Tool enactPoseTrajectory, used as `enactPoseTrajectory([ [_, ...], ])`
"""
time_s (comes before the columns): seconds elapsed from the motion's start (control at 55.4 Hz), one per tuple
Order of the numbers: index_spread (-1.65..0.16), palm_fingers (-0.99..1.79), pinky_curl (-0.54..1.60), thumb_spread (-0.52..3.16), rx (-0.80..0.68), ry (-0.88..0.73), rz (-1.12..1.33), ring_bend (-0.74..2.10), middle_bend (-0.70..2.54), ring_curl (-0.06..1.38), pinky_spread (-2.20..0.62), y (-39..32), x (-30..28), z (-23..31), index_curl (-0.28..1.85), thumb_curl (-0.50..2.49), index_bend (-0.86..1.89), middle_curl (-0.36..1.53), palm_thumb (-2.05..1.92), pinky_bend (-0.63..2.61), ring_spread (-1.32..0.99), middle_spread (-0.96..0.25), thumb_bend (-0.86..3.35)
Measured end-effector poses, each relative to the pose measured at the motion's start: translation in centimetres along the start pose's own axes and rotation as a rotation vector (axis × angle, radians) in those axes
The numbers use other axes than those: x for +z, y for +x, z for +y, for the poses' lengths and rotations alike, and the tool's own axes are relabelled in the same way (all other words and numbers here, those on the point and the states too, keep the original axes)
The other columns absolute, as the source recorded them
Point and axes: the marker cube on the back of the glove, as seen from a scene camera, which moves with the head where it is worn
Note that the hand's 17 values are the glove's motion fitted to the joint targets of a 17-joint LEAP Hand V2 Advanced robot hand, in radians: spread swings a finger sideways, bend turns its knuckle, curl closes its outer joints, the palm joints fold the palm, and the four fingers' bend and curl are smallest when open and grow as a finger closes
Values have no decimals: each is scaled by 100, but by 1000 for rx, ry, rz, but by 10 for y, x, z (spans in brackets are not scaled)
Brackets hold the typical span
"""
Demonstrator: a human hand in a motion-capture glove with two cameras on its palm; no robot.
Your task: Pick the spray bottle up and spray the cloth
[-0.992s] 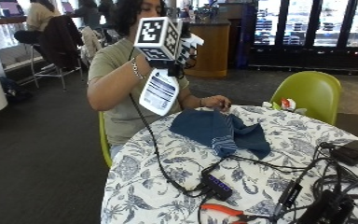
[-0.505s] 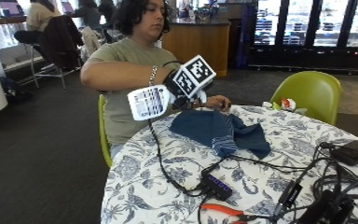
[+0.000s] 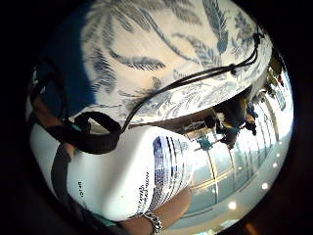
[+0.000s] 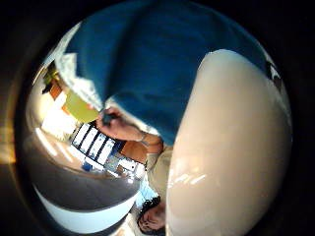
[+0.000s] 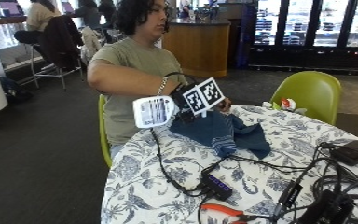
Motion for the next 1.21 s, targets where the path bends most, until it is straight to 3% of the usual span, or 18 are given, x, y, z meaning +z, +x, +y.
enactPoseTrajectory([
  [0.379,-26,131,44,56,-594,461,-330,74,65,50,-25,-95,-115,86,67,87,19,59,107,53,-15,-17,-2],
  [0.595,-25,132,44,53,-952,733,-566,73,66,50,-26,-162,-120,78,69,88,19,60,106,52,-15,-17,-2],
  [0.739,-26,133,43,51,-1139,892,-813,73,66,50,-26,-215,-104,39,69,89,19,60,105,51,-15,-17,-2],
  [0.92,-27,134,43,49,-1181,931,-890,74,66,50,-27,-262,-80,-26,70,89,19,59,104,50,-16,-17,-2],
  [1.046,-27,135,43,48,-1154,878,-850,76,65,50,-28,-285,-83,-39,70,90,19,59,104,50,-17,-17,-2],
  [1.208,-27,135,44,47,-1135,942,-838,78,66,50,-28,-306,-107,-61,70,90,18,59,104,51,-17,-17,-2],
])
